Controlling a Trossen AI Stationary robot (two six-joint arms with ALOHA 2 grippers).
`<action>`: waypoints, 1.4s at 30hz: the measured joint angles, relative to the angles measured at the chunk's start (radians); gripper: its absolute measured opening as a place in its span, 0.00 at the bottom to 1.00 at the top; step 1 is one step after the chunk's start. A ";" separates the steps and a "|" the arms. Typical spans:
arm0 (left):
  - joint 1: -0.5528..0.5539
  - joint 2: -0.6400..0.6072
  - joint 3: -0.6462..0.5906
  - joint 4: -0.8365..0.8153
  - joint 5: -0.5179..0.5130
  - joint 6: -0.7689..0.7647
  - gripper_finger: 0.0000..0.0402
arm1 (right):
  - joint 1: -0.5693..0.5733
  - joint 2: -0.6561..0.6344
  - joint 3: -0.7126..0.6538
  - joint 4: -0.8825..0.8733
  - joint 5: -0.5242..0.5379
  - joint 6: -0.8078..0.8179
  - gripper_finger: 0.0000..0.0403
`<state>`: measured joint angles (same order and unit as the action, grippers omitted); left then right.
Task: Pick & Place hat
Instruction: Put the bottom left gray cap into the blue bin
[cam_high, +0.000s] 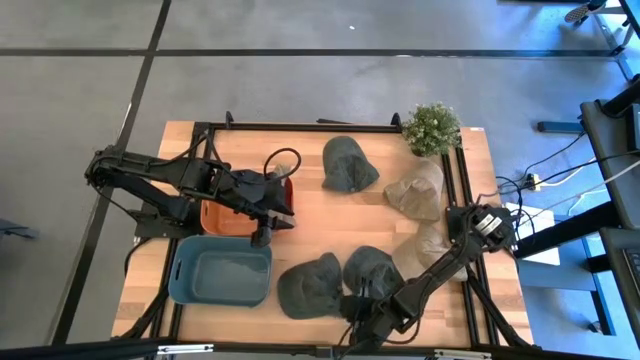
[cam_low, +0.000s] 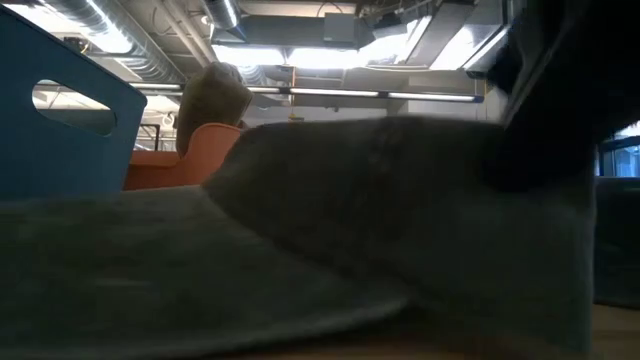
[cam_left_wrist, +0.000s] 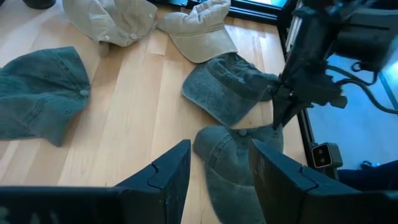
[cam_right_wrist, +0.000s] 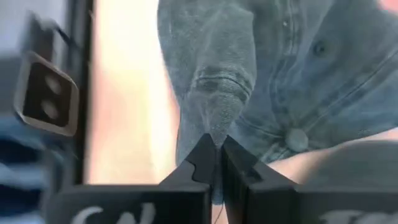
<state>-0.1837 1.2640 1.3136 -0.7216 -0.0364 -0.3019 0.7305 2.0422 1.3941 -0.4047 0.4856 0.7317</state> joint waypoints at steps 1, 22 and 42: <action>0.000 0.000 0.000 0.001 0.000 -0.005 0.39 | -0.006 0.000 0.042 -0.089 0.000 -0.042 0.03; -0.073 0.135 0.000 0.263 -0.052 -0.147 0.37 | -0.081 -0.002 0.806 -0.850 0.420 -0.829 0.03; -0.078 0.224 0.000 0.268 0.156 0.074 0.39 | -0.072 -0.002 0.834 -0.707 0.310 -0.975 0.03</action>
<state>-0.2622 1.4879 1.3136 -0.4535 0.1194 -0.2280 0.6582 2.0407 2.2284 -1.1116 0.7955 -0.2438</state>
